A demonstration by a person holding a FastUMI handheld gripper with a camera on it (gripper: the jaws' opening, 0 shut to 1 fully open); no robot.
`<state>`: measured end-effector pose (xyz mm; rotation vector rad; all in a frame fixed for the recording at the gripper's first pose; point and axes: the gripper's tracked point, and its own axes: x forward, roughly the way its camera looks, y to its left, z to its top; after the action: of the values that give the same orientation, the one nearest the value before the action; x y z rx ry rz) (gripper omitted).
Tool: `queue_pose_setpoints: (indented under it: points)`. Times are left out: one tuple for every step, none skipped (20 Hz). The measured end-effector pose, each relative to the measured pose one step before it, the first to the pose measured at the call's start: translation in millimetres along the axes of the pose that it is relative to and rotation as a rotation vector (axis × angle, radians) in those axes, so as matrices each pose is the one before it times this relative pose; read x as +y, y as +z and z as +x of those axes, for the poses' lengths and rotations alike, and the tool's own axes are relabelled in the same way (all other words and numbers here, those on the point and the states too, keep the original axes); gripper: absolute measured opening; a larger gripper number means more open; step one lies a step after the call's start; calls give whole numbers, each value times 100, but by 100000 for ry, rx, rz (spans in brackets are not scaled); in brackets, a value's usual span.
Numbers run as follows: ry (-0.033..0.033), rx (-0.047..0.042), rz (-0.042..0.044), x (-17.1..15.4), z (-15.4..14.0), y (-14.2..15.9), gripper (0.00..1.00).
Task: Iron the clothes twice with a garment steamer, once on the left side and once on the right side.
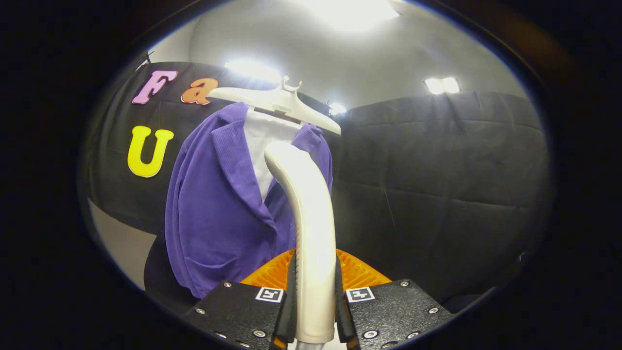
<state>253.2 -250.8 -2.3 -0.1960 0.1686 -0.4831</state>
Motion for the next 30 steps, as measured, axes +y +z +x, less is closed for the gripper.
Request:
queue_pose_setpoints:
  points:
    - [-601,-1624,816,49,603,1023,32]
    - [-422,-1717,1207,112,672,1003,32]
    - [-549,-1451,1035,75,690,910,32]
    - [-912,-1602,648,32,734,779,32]
    - [-765,-1459,369,-18,756,548,32]
    - [-675,-821,168,66,793,366,32]
    - [-863,-295,2,-68,638,72,32]
    - [-975,-286,-41,-16,681,-46,32]
    - [-938,80,-139,-38,572,-25,32]
    - [-966,300,-70,12,571,-235,32]
    - [-914,376,-168,-64,657,-231,32]
    - [-1090,338,-296,6,601,-230,32]
    - [-1125,116,-259,-99,589,-237,32]
    - [-720,122,-417,70,543,-218,32]
    - [-386,179,-684,147,474,-257,32]
    - [-155,-245,-1438,261,514,-176,32]
    - [-472,-9,-2088,225,288,-312,32]
    - [-259,266,-1210,200,218,-339,32]
    - [686,439,397,408,-5,-341,32]
    - [483,721,717,315,229,-442,32]
    - [-182,720,-370,172,387,-457,32]
    - [-453,933,-1744,107,341,-609,32]
    - [-432,918,-1643,-20,242,-540,32]
    - [-42,689,-743,84,145,-408,32]
    - [-8,480,2,151,10,-428,32]
    - [-233,640,-440,45,-27,-451,32]
    - [-395,659,-701,-202,-379,-547,32]
    - [-355,1193,-602,-71,-152,-632,32]
    - [-265,1477,-421,-61,163,-635,32]
    - [-120,1425,-68,-20,35,-721,32]
